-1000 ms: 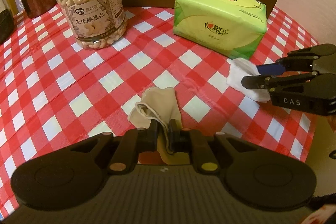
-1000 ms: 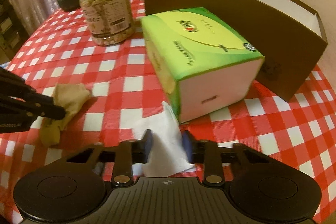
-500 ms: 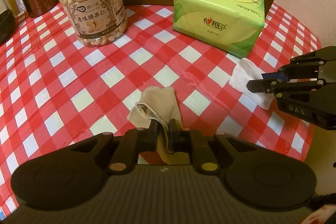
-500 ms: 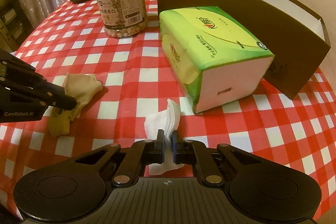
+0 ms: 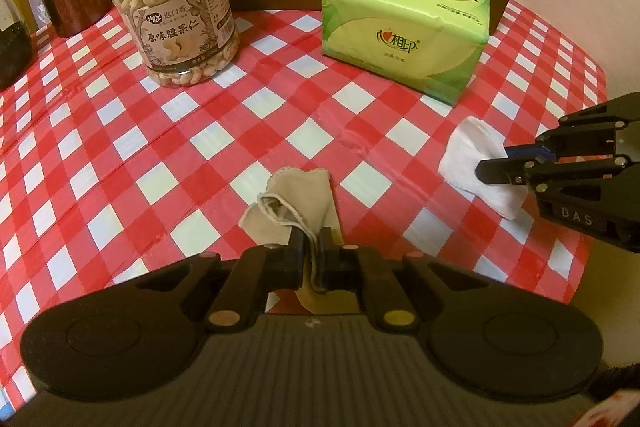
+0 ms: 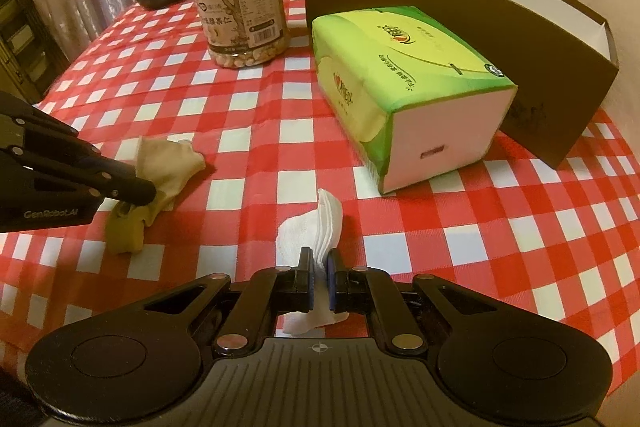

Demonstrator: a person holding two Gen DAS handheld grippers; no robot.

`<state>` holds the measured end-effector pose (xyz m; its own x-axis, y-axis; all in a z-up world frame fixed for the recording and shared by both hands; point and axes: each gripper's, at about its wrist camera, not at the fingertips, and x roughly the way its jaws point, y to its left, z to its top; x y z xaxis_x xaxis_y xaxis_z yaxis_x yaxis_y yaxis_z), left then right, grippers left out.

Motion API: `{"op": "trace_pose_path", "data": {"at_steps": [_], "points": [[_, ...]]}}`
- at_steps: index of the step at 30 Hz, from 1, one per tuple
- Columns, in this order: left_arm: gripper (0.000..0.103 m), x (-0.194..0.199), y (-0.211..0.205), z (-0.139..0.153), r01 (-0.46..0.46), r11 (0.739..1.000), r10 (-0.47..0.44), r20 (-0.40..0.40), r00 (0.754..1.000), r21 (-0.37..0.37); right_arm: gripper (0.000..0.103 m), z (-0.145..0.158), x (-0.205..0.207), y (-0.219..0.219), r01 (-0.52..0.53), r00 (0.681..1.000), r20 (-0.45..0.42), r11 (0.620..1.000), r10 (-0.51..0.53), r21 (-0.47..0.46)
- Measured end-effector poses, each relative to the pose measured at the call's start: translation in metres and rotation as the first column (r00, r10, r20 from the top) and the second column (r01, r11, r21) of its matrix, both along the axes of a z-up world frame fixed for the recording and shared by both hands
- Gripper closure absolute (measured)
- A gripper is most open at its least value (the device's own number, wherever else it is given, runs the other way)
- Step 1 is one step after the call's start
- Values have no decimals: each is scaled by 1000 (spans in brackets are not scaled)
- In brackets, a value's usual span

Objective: Organize soft objects
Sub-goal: 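Close the left tool on the beige sock while the right grasps the cotton pad, then carry the sock and cotton pad into the brown box and release both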

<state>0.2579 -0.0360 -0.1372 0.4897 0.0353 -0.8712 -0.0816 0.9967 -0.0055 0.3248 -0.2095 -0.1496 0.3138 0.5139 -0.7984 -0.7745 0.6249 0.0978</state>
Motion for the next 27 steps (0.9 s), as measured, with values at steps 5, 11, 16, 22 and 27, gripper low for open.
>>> {"op": "trace_pose_path", "data": {"at_steps": [5,11,16,22,27], "points": [[98,-5,-2,5,10,1000,-10,6,1000,3,96,6,-4,-9,20,1000,-16,1000,-20,23],[99,-9,3,14,14,1000,-14,22,1000,15,96,17,-5,-26,67,997,-41,996,-64,57],[100,-5,12,26,16,999,-17,45,999,41,96,29,-1,-44,120,992,-41,990,-117,73],[100,8,19,48,43,996,-51,99,994,83,96,47,13,-62,185,983,-15,978,-185,95],[100,27,23,75,70,992,-87,167,982,109,96,69,35,-78,233,971,17,964,-237,130]]}}
